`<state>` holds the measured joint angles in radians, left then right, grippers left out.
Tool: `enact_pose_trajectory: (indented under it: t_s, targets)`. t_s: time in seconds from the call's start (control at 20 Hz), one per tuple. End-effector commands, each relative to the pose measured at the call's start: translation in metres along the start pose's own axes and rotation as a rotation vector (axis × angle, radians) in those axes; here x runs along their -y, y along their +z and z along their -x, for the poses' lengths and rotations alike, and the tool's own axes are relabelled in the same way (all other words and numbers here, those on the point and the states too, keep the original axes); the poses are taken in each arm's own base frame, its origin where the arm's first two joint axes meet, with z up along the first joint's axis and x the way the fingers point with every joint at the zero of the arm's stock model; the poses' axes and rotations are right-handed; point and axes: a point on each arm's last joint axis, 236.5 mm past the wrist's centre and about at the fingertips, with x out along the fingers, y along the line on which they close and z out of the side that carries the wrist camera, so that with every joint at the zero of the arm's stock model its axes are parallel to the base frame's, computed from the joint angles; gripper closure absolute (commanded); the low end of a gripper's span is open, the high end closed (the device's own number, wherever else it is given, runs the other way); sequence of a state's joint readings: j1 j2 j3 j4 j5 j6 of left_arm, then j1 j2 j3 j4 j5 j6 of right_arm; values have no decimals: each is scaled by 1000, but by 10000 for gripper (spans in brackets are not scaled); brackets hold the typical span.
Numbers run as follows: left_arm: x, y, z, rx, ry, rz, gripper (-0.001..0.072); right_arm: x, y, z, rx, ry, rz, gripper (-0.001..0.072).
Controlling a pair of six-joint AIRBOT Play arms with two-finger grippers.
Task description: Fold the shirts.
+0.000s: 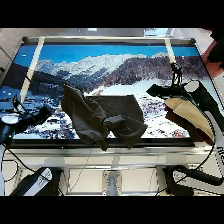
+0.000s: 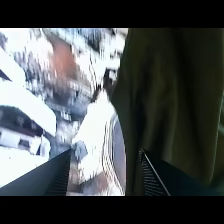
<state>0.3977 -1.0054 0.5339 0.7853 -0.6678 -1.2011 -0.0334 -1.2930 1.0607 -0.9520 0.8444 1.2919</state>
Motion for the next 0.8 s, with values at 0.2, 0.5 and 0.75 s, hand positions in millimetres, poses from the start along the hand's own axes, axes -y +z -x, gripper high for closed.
enact_pose_trajectory:
  t_s: [0.2,0.5,0.75]
  targets:
    - [25,-9,-40,-41,-64,-45,196,10,-5,-24,-23,9,-54,198]
    - [42,20,-69,-53,-76,-70,206,16,-39,-87,-150,102,-186,199]
    - [36,22,-79,-70,-59,-66,207,5,-40,-108,-208,157,-180,222]
